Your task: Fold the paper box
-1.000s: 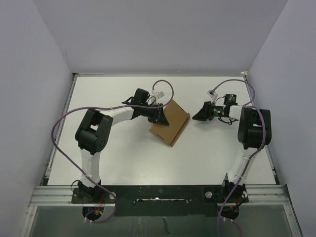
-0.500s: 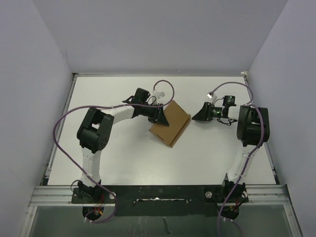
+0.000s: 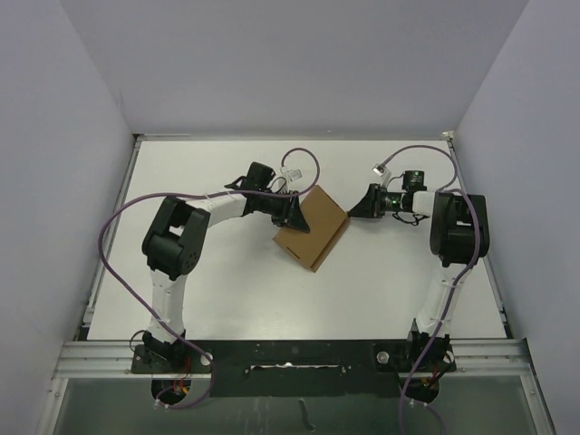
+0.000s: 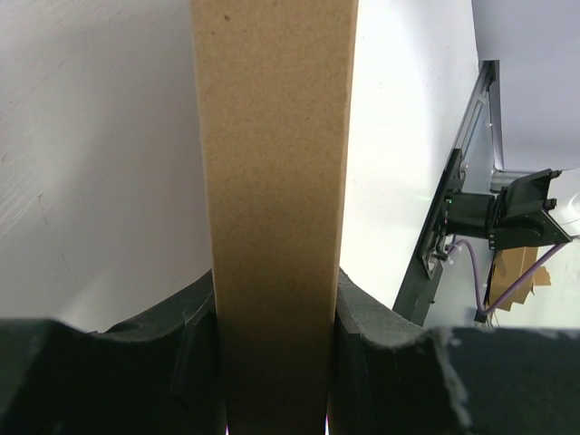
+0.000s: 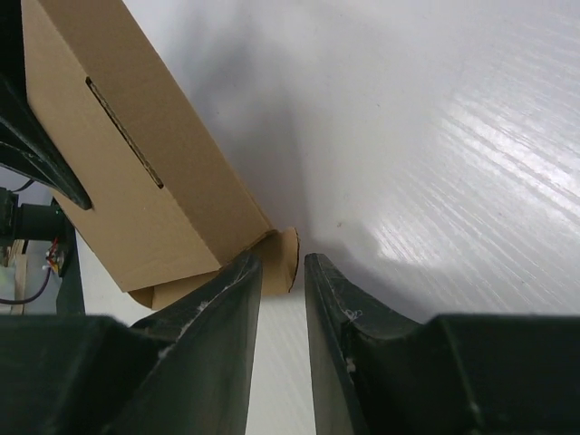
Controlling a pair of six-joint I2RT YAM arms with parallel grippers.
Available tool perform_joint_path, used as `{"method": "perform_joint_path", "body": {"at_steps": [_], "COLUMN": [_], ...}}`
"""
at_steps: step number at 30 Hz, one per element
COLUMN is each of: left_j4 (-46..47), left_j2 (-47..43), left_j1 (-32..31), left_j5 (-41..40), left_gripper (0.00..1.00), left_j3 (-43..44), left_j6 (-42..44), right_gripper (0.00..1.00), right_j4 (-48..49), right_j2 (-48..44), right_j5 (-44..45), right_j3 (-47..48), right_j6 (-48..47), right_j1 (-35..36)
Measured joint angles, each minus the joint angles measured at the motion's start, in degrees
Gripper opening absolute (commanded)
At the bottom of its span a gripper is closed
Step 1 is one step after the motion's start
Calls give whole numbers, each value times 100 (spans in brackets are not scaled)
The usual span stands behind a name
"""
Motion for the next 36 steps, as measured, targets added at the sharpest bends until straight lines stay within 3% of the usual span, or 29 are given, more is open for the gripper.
{"method": "perform_joint_path", "body": {"at_steps": [9,18,21,26,31,36], "left_j4": [-24,-59,-59,-72,-138,-142], "left_j2": [2,26,85,96,111,162], "left_j1": [7,22,35,50,81,103], "left_j5": [9,37,94,127,173,254], "left_gripper": [12,12,12,12,12,12], "left_j3": [0,7,44,52,52,52], "left_j6": [2,2,0,2,2,-24], "right_gripper": [20,20,13,11,0,0], "right_j4": [-125,-446,-573,-754,-896,-1051], "right_j2": [70,114,114,114,114,76], "right_j5": [-2,-2,2,11,79,229], "right_j3": [155,160,192,278,282,282], "right_j6": [-116,-385,-496,-713,-988,-1237], "right_j1": [42,46,81,179,205,262]}}
